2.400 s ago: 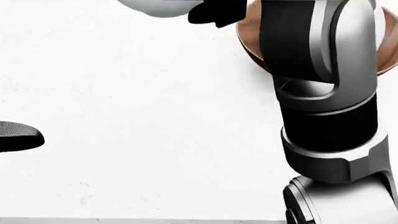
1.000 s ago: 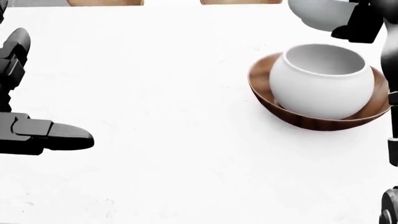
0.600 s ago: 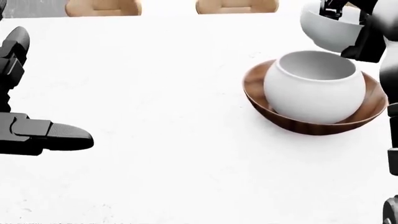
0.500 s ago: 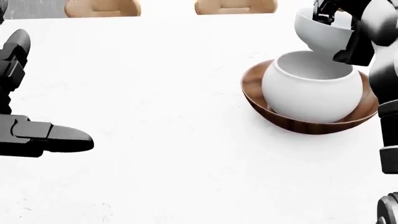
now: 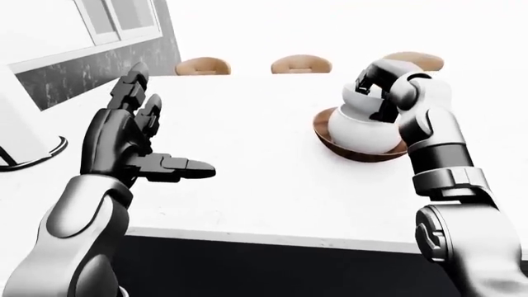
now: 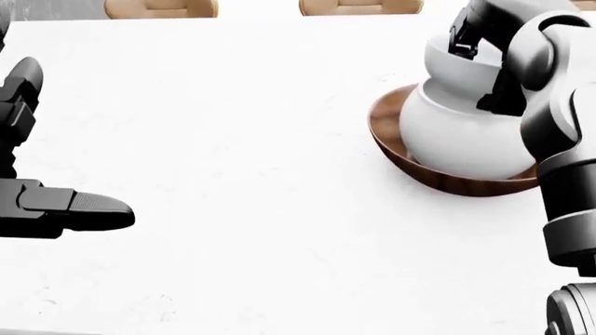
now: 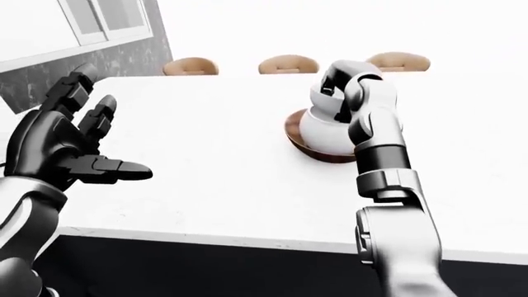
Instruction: Stack the bowls from largest to smallest.
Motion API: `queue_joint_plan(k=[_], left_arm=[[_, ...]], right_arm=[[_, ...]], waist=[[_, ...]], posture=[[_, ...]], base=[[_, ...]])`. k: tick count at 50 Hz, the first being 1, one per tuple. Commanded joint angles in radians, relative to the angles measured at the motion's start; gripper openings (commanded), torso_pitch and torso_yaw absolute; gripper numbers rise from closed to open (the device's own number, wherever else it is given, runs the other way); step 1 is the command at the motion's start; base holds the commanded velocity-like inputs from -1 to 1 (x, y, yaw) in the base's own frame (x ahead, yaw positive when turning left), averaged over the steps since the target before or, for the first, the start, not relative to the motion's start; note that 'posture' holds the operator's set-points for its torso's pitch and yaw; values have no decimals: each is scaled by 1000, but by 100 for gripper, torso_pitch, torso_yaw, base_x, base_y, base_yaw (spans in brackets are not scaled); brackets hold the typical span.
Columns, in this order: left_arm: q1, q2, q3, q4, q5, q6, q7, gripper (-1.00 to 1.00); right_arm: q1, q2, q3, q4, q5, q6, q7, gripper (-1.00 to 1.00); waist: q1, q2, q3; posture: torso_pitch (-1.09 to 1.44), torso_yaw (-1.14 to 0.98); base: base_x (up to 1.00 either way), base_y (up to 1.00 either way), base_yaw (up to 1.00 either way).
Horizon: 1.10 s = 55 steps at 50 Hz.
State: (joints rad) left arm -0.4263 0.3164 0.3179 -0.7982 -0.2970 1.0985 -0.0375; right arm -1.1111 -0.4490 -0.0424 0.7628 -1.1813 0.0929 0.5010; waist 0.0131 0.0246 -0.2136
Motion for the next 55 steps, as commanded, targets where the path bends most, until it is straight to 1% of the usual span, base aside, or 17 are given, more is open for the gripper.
queue_joint_plan(k=[1, 6, 9, 12, 15, 18, 21, 25, 30, 34, 37, 44, 48, 51, 55], left_arm=[[-25, 10, 10, -23, 2, -26, 1, 100], [-22, 8, 11, -18, 5, -36, -1, 100], [-24, 7, 14, -18, 3, -36, -1, 100], [-30, 10, 18, -22, -2, -27, 2, 100], [-31, 9, 24, -25, -8, -23, 5, 100], [-38, 12, 25, -33, -14, -10, 10, 100], [-37, 13, 22, -34, -17, -11, 14, 100], [-39, 16, 28, -36, -23, -7, 15, 100], [-36, 18, 30, -34, -28, -11, 17, 100], [-31, 19, 26, -22, -25, -28, 16, 100], [-39, 23, 30, -28, -32, -15, 17, 100], [-42, 27, 33, -33, -41, -9, 22, 100], [-37, 30, 36, -26, -43, -21, 21, 100], [-40, 30, 37, -28, -47, -18, 25, 100], [-40, 31, 34, -25, -49, -22, 29, 100]], right_arm=[[-51, -14, -11, -55, -2, -4, -33, -100], [-48, -19, -13, -65, -2, -3, -25, -95], [-41, -26, -16, -78, -2, -4, -11, -84], [-34, -35, -22, -119, -1, 4, 26, -76], [-23, -42, -27, -120, 1, -6, 25, -73], [-15, -46, -31, -135, 3, -5, 37, -61], [-1, -49, -35, -174, 2, 3, 62, -55], [-3, -51, -38, -153, 6, -5, 46, -47], [-3, -48, -37, -168, 9, -2, 54, -32], [-3, -46, -37, -181, 10, 0, 62, -24], [-6, -40, -35, -197, 11, 1, 70, -17], [-7, -27, -31, -230, 4, -1, 94, -7], [12, -34, -37, -258, 2, -2, 116, -4], [26, -41, -42, -272, 0, -8, 125, 3], [40, -56, -52, -292, 2, -21, 134, 0]], waist=[[0, -4, -20], [1, -5, -21], [2, -5, -22], [2, -6, -22], [3, -7, -21], [2, -8, -21], [2, -8, -21], [1, -7, -21], [-1, -6, -21], [-2, -6, -20], [-3, -5, -19], [-4, -4, -18], [-3, -5, -18], [-2, -7, -19], [-2, -9, -19]], posture=[[-30, 0], [-30, 0], [-30, 0], [-30, 0], [-30, 0], [-30, 0], [-30, 0], [-30, 0], [-30, 0], [-30, 0], [-30, 0], [-30, 0], [-30, 0], [-30, 0], [-30, 0]], base=[[0, 0, 0], [0, 0, 0], [0, 0, 0], [0, 0, 0], [0, 0, 0], [0, 0, 0], [0, 0, 0], [0, 0, 0], [0, 0, 0], [0, 0, 0], [0, 0, 0], [0, 0, 0], [0, 0, 0], [0, 0, 0], [0, 0, 0]])
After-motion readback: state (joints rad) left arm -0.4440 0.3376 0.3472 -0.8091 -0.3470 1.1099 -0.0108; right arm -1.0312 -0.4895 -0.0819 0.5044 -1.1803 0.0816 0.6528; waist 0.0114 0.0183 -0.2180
